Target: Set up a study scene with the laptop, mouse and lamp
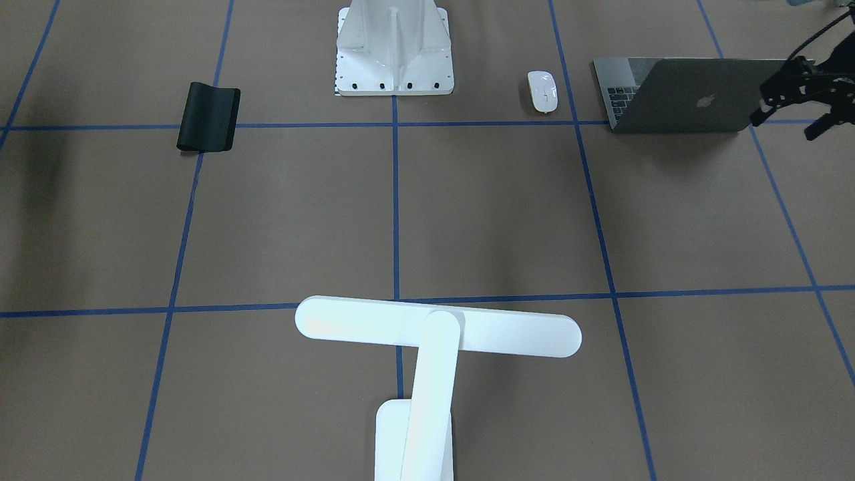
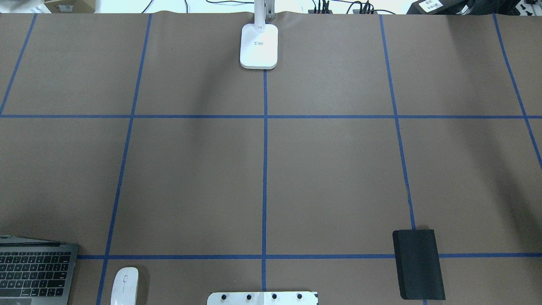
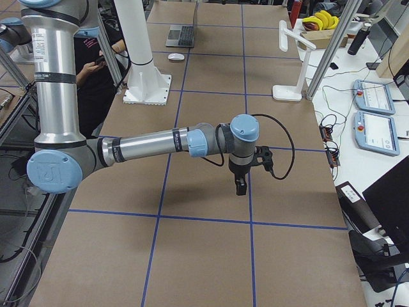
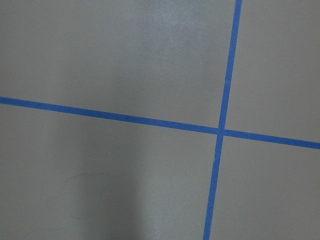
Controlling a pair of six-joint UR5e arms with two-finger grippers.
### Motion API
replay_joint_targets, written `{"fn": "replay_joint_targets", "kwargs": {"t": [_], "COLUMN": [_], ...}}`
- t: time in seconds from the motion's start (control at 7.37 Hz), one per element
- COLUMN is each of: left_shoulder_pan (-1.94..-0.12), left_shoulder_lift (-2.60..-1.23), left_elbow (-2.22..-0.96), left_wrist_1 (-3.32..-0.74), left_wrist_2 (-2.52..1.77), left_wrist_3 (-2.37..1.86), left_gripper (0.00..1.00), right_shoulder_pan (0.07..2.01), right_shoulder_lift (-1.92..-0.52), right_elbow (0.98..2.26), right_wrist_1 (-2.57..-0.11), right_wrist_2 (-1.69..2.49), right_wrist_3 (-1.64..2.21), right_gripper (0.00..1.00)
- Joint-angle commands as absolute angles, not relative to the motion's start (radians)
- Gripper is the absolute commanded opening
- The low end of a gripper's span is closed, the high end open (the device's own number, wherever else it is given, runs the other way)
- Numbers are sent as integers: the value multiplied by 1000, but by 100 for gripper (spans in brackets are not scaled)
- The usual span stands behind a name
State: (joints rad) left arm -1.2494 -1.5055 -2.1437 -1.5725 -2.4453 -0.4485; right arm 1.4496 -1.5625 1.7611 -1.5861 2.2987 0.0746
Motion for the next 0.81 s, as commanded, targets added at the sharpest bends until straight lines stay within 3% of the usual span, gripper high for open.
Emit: {"fn": "replay_joint_targets", "kwargs": {"t": [0.0,0.68], "left_shoulder_pan": [-1110,-934], "left_shoulder_lift": [-1503,-1468], "left_elbow": [-2204,-2266], "left_wrist_1": [-1604,-1615], "left_wrist_2": [-2445,-2425], "left_wrist_3": [-633,-390], "left_gripper": [100,99], "right_shoulder_pan": [1450,1448], "right_shoulder_lift": [-1563,-1562], "right_elbow": [1755,1749], "right_wrist_1": [-1586,-1586], "right_wrist_2": [2301,2299], "right_wrist_3": [74,71], "right_gripper": [100,100]}}
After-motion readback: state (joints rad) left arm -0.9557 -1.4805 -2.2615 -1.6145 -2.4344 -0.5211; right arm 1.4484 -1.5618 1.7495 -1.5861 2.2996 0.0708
